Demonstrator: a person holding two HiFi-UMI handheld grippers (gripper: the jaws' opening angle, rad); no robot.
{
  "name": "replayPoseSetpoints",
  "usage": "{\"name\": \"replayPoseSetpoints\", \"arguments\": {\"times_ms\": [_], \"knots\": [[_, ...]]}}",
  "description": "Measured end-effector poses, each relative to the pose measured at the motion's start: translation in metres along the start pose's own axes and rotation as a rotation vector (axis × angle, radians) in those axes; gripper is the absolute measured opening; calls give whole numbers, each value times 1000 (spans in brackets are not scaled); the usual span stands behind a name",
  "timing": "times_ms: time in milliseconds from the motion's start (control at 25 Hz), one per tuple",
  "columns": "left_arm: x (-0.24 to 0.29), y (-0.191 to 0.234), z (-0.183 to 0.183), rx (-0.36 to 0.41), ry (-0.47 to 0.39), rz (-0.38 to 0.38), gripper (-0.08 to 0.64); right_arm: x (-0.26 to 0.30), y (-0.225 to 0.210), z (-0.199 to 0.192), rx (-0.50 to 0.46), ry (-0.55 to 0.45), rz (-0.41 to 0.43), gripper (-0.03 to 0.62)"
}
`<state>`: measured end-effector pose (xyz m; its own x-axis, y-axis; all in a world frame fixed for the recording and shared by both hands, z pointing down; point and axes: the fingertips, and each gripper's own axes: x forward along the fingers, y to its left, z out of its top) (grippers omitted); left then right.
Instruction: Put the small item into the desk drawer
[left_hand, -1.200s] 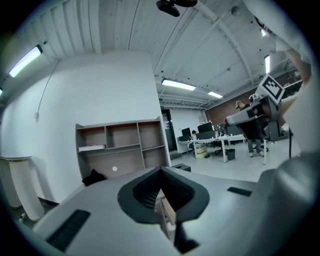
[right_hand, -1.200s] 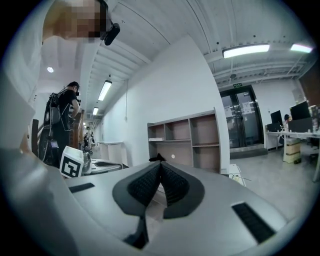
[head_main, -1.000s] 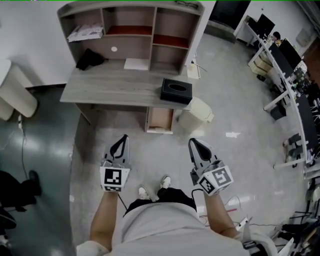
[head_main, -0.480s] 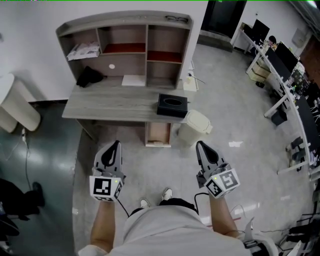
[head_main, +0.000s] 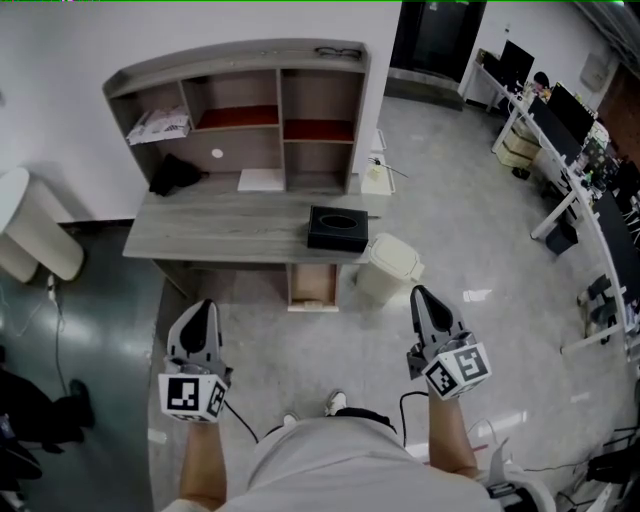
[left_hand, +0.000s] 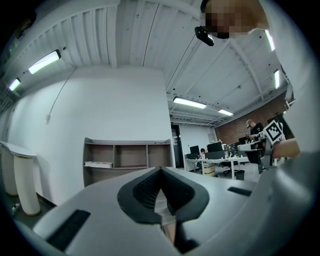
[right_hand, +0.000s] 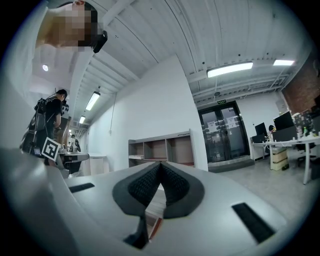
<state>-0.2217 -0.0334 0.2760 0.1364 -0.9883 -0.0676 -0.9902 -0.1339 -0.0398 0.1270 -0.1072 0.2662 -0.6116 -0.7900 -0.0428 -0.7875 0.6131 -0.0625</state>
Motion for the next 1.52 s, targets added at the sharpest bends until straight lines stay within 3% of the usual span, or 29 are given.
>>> {"name": "replayPoseSetpoints", "arguments": {"times_ms": [280,560,1000,1520], "knots": [[-27,16,-1,-19,-7,124,17,5,-18,1,-31,14,18,23],[-55,29,-7,-53,-3,230,17,9,-3,-14,14,47,65,23],[-53,16,2,-28,-22,255,17,34,7,-12,12,31,164,23],[-31,-11,3,-9,-21,290,17,37,-29,-19,7,46,210,23]]}}
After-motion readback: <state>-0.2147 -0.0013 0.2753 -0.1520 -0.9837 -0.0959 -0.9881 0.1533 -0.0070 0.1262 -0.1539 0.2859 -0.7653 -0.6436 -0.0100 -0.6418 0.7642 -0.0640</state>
